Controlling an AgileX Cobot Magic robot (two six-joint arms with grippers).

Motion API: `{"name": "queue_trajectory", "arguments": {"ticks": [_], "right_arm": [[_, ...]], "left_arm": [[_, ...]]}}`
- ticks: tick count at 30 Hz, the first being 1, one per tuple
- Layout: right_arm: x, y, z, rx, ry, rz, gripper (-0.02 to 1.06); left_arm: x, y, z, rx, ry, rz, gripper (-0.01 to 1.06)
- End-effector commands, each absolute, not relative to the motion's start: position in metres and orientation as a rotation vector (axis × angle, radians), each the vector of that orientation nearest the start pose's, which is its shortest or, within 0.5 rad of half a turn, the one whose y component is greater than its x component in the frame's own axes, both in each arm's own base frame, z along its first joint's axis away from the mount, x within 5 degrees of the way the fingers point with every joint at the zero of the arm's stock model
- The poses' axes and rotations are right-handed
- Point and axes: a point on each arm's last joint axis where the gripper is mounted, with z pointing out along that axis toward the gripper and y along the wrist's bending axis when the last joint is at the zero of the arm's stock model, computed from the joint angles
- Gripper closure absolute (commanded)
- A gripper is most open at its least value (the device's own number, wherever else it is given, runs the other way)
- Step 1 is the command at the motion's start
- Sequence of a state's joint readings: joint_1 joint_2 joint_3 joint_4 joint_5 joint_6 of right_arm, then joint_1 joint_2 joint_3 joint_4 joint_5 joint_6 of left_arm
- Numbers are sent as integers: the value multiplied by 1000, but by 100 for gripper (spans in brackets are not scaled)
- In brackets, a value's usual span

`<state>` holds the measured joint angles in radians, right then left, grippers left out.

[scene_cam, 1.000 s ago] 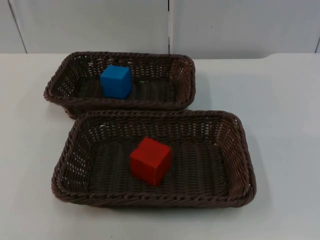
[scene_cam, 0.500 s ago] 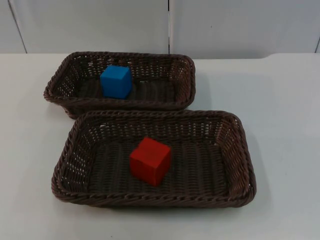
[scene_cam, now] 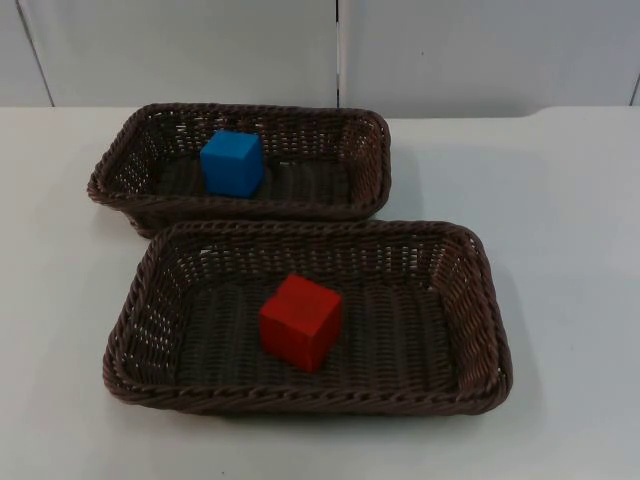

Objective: Pick up one cube with the left hand and place it into the upper basket. Pick up one cube with the right hand and place it into the lower basket.

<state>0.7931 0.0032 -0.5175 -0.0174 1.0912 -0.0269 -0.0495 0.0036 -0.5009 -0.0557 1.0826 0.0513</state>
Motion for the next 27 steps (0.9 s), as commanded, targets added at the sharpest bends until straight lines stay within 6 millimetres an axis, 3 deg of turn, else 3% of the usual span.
{"name": "queue_trajectory", "arguments": {"ticks": [1,10,27], "right_arm": [[-4,-6,280,-822,1909,455,-1],[-5,-6,280,-756,1930,414,-1],[-6,-4,280,-425,2009,211,-1]], "left_arm": [[-5,-4,275,100,2060,-72,0],[-5,-4,275,100,2060,-72,0],[-5,-5,275,97,2060,-72,0]]}}
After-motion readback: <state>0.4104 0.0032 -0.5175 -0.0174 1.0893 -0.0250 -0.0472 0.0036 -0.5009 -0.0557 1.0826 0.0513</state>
